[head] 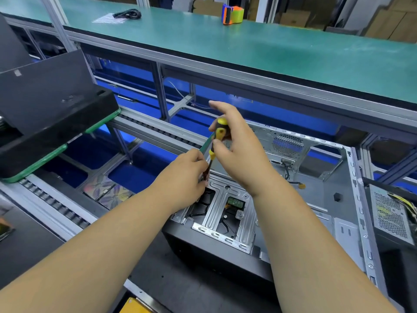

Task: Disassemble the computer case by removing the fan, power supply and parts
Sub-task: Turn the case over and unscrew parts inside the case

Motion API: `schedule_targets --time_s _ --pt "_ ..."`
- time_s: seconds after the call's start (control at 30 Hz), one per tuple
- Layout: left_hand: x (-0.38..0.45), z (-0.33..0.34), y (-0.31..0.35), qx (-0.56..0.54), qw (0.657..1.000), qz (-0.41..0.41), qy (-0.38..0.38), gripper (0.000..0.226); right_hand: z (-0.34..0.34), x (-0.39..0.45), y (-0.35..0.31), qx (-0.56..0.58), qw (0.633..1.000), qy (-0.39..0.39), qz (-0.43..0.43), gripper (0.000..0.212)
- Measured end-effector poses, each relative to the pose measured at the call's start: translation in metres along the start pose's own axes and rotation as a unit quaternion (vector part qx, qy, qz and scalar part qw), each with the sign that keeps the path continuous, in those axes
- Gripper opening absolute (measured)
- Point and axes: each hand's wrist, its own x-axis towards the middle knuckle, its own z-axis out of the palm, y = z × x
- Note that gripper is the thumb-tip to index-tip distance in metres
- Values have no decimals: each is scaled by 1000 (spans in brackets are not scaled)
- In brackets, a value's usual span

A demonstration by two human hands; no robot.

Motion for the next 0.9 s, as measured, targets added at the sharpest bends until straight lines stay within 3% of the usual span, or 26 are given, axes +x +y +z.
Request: schedule_targets --time_s 0.13,0.23,0.37,0.47,0.6,0.67,0.73,0.83,0.9 --pt "0 2 4 44 999 11 14 15 0 -1 5 -15 1000 -14 4 53" --pt "0 3 6 85 996 25 20 16 1 0 7 -53 999 -6 -4 58" --pt "2 2 10 99 995 19 26 15 0 0 7 31 998 50 32 60" --pt "4 -8 12 -5 998 -1 64 5 -5 3 4 152 978 132 57 40" --pt "4 -19 15 -196 978 -61 34 10 -21 7 -4 346 916 197 55 27" --pt "3 -23 20 -305 946 -107 10 11 -31 6 -9 381 903 195 46 26" --pt "3 -26 26 -416 899 -137 -14 11 -43 0 -13 364 915 173 27 28" --pt "6 -31 40 -558 817 -128 -67 19 -61 -17 -22 217 968 120 21 29" --pt "9 -34 52 -644 749 -114 -106 20 -68 -32 -28 138 984 90 63 26"
